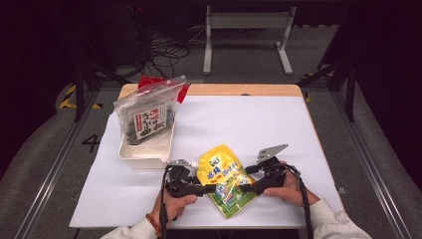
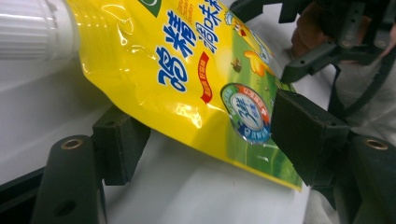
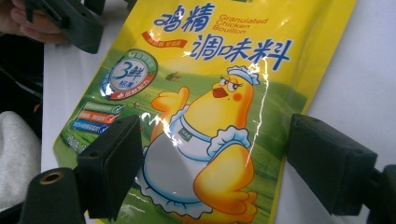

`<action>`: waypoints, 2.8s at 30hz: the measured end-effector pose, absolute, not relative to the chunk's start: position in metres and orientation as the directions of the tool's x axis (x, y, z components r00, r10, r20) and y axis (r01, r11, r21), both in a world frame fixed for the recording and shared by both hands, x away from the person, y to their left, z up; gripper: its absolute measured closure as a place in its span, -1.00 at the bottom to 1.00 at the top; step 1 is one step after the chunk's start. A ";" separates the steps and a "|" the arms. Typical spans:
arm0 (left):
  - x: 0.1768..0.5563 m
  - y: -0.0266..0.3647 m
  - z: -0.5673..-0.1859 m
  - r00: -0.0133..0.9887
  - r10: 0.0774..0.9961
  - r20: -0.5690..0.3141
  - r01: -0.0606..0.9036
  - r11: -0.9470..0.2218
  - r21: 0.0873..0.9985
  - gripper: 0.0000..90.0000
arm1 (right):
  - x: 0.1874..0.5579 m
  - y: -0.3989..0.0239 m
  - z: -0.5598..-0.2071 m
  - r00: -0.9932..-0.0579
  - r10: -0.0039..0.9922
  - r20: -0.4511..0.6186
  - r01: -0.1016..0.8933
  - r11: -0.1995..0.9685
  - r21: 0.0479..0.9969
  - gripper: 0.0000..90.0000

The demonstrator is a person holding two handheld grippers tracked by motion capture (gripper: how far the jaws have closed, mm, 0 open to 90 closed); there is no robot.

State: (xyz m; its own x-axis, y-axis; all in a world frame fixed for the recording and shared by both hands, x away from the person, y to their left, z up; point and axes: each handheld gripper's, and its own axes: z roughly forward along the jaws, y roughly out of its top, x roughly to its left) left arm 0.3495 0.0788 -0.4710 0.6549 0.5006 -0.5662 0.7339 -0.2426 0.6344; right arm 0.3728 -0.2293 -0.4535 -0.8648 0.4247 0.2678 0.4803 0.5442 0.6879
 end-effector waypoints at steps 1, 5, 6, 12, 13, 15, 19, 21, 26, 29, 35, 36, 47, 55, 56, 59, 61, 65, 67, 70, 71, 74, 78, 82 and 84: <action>0.351 0.076 -0.471 0.653 0.504 -0.565 0.734 -0.238 0.636 -0.35 | 0.373 -0.229 -0.454 -0.866 0.424 0.267 0.479 0.544 0.689 -0.59; 0.362 0.065 -0.471 0.641 0.515 -0.569 0.740 -0.219 0.636 -0.33 | 0.374 -0.231 -0.454 -0.869 0.411 0.277 0.477 0.544 0.690 -0.51; 0.364 0.064 -0.471 0.640 0.520 -0.565 0.740 -0.219 0.636 -0.28 | 0.373 -0.231 -0.454 -0.869 0.407 0.282 0.478 0.543 0.691 -0.49; 0.372 0.049 -0.473 0.645 0.496 -0.581 0.742 -0.223 0.632 -0.06 | 0.373 -0.231 -0.455 -0.874 0.383 0.298 0.473 0.539 0.697 -0.46; 0.372 0.043 -0.472 0.654 0.503 -0.564 0.732 -0.235 0.639 -0.06 | 0.373 -0.231 -0.455 -0.874 0.383 0.298 0.473 0.539 0.697 -0.46; 0.372 0.036 -0.472 0.674 0.491 -0.552 0.717 -0.254 0.649 0.26 | 0.370 -0.229 -0.454 -0.891 0.354 0.285 0.445 0.553 0.705 -0.44; 0.372 0.039 -0.465 0.713 0.478 -0.512 0.667 -0.240 0.705 0.64 | 0.368 -0.230 -0.450 -0.896 0.357 0.264 0.431 0.557 0.710 -0.47; 0.368 0.041 -0.458 0.744 0.461 -0.483 0.628 -0.235 0.742 0.85 | 0.367 -0.233 -0.445 -0.902 0.354 0.246 0.414 0.551 0.725 -0.46; 0.356 0.046 -0.429 0.838 0.451 -0.306 0.456 -0.273 0.847 0.94 | 0.364 -0.242 -0.434 -0.908 0.345 0.238 0.396 0.518 0.758 -0.52; 0.350 0.055 -0.413 0.857 0.468 -0.214 0.374 -0.280 0.884 0.96 | 0.361 -0.249 -0.425 -0.913 0.339 0.227 0.376 0.486 0.789 -0.53; 0.351 0.079 -0.399 0.860 0.499 -0.109 0.286 -0.294 0.912 0.97 | 0.355 -0.255 -0.421 -0.916 0.359 0.179 0.351 0.496 0.794 -0.55; 0.351 0.084 -0.397 0.864 0.496 -0.089 0.268 -0.303 0.915 0.97 | 0.354 -0.256 -0.421 -0.916 0.362 0.172 0.346 0.497 0.796 -0.55; 0.347 0.099 -0.385 0.872 0.489 0.025 0.163 -0.338 0.927 0.97 | 0.352 -0.260 -0.423 -0.906 0.405 0.122 0.332 0.502 0.798 -0.55; 0.348 0.113 -0.378 0.864 0.501 0.056 0.131 -0.331 0.934 0.97 | 0.347 -0.259 -0.421 -0.871 0.488 -0.063 0.250 0.550 0.797 -0.59; 0.348 0.113 -0.378 0.864 0.501 0.056 0.131 -0.331 0.934 0.97 | 0.347 -0.259 -0.421 -0.871 0.488 -0.063 0.250 0.550 0.797 -0.59; 0.345 0.120 -0.371 0.856 0.513 0.064 0.123 -0.322 0.939 0.97 | 0.345 -0.259 -0.420 -0.863 0.498 -0.083 0.241 0.551 0.799 -0.61; 0.344 0.125 -0.367 0.852 0.518 0.070 0.114 -0.315 0.942 0.97 | 0.344 -0.259 -0.420 -0.859 0.505 -0.090 0.237 0.547 0.803 -0.62; 0.340 0.137 -0.358 0.842 0.532 0.090 0.091 -0.305 0.948 0.97 | 0.343 -0.260 -0.419 -0.851 0.514 -0.107 0.232 0.551 0.801 -0.68; 0.340 0.143 -0.353 0.841 0.533 0.098 0.085 -0.308 0.947 0.97 | 0.343 -0.260 -0.419 -0.844 0.524 -0.114 0.235 0.552 0.800 -0.77; 0.340 0.149 -0.347 0.840 0.528 0.124 0.062 -0.322 0.945 0.97 | 0.342 -0.263 -0.419 -0.843 0.527 -0.108 0.240 0.548 0.801 -0.79; 0.340 0.152 -0.346 0.839 0.527 0.135 0.056 -0.329 0.943 0.97 | 0.342 -0.264 -0.418 -0.841 0.530 -0.109 0.240 0.546 0.803 -0.79; 0.343 0.160 -0.345 0.835 0.534 0.131 0.063 -0.330 0.942 0.97 | 0.342 -0.268 -0.417 -0.838 0.536 -0.105 0.244 0.540 0.806 -0.79; 0.345 0.169 -0.346 0.829 0.541 0.143 0.058 -0.339 0.939 0.97 | 0.342 -0.268 -0.419 -0.840 0.531 -0.111 0.242 0.549 0.800 -0.79; 0.346 0.181 -0.346 0.821 0.553 0.141 0.062 -0.332 0.941 0.97 | 0.342 -0.265 -0.421 -0.845 0.523 -0.111 0.245 0.563 0.789 -0.78; 0.345 0.189 -0.345 0.814 0.559 0.158 0.051 -0.339 0.939 0.97 | 0.343 -0.265 -0.421 -0.845 0.523 -0.110 0.244 0.561 0.791 -0.78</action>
